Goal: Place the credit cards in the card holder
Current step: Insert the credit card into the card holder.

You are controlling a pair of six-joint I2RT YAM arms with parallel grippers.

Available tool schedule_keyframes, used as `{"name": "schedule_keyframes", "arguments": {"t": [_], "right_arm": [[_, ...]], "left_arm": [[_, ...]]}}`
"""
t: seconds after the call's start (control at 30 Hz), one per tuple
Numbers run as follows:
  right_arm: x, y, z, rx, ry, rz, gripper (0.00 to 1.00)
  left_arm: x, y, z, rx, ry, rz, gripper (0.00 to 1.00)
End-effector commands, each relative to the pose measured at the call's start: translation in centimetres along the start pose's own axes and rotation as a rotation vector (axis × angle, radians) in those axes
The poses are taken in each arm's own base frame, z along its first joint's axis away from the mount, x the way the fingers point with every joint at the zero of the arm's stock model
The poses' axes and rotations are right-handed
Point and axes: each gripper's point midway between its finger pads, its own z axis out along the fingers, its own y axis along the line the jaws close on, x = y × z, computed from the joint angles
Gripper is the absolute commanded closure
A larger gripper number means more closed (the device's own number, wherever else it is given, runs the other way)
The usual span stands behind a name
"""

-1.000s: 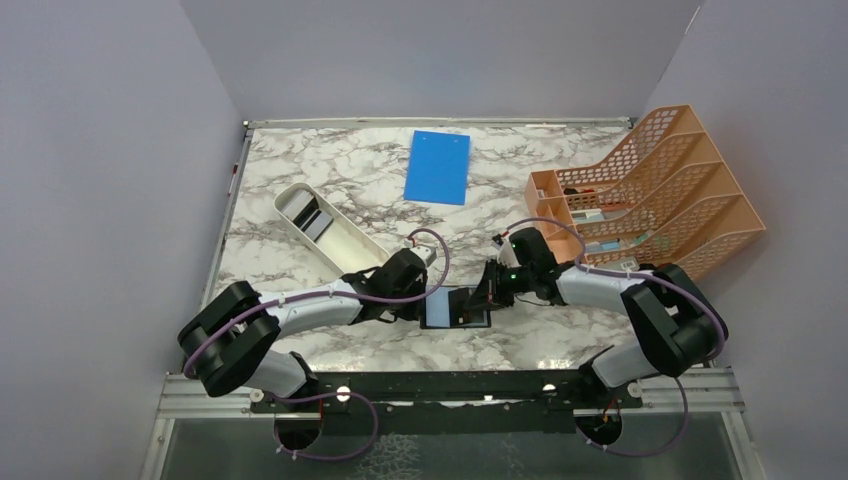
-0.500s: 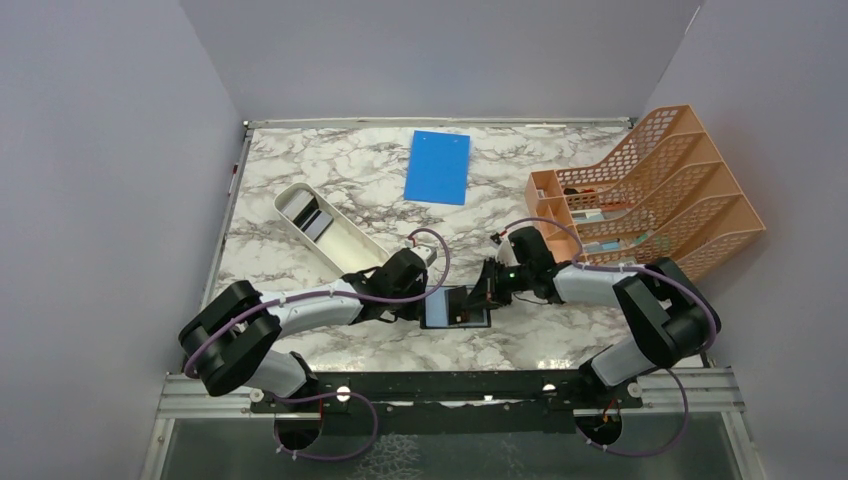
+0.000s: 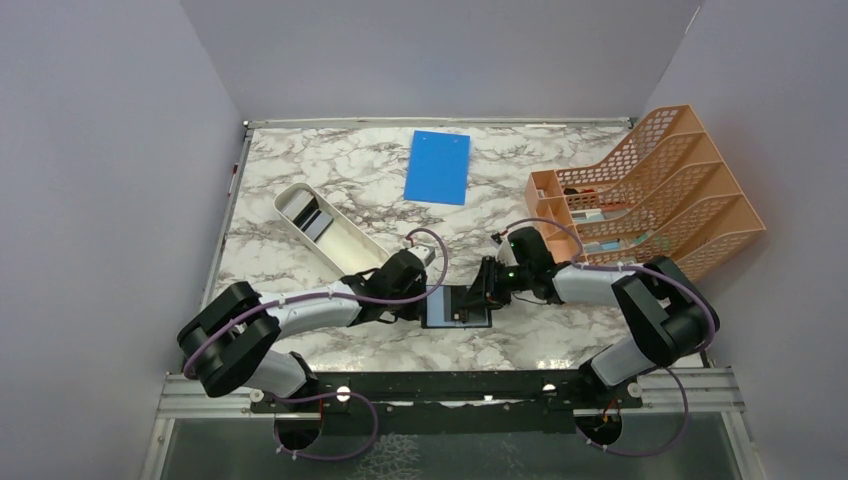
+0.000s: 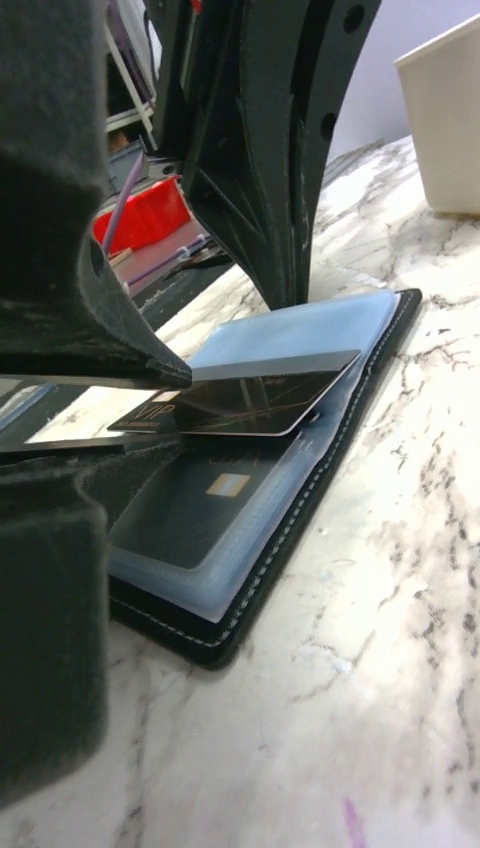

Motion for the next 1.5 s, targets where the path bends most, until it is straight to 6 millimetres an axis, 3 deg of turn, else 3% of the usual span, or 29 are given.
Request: {"name": "schedule_keyframes", "arguments": {"t": [0.0, 0.13, 0.37, 0.57, 1.27, 1.47], "right_arm": [[-1.1, -2.4, -1.1, 0.187, -0.069, 0.014, 0.67], [-2.0, -2.8, -2.5, 0.258, -0.133, -0.024, 0.59], [-1.2, -3.1, -3.2, 0.285, -0.112, -0.031, 0.53], [-1.5, -1.9, -4.0, 0.254, -0.142, -0.041, 0.49], [-0.8, -0.1, -0.3, 0.16, -0.09, -0.038, 0.51], [-0.9, 0.3, -0.3, 0.166, -0.094, -0.045, 0.54]], "left_arm": [[0.2, -0.4, -0.2, 0.022, -0.008, -0.015, 0.96], [-0.1, -0.5, -0.6, 0.023, -0.02, -0.009, 0.96], [0.0, -0.1, -1.1, 0.017, -0.049, -0.011, 0.95], [-0.9, -0.6, -1.7, 0.03, -0.07, -0.01, 0.95], [0.0, -0.9, 0.1, 0.059, -0.035, -0.011, 0.95], [0.2, -0.8, 0.1, 0.057, -0.035, -0.017, 0.95]]}}
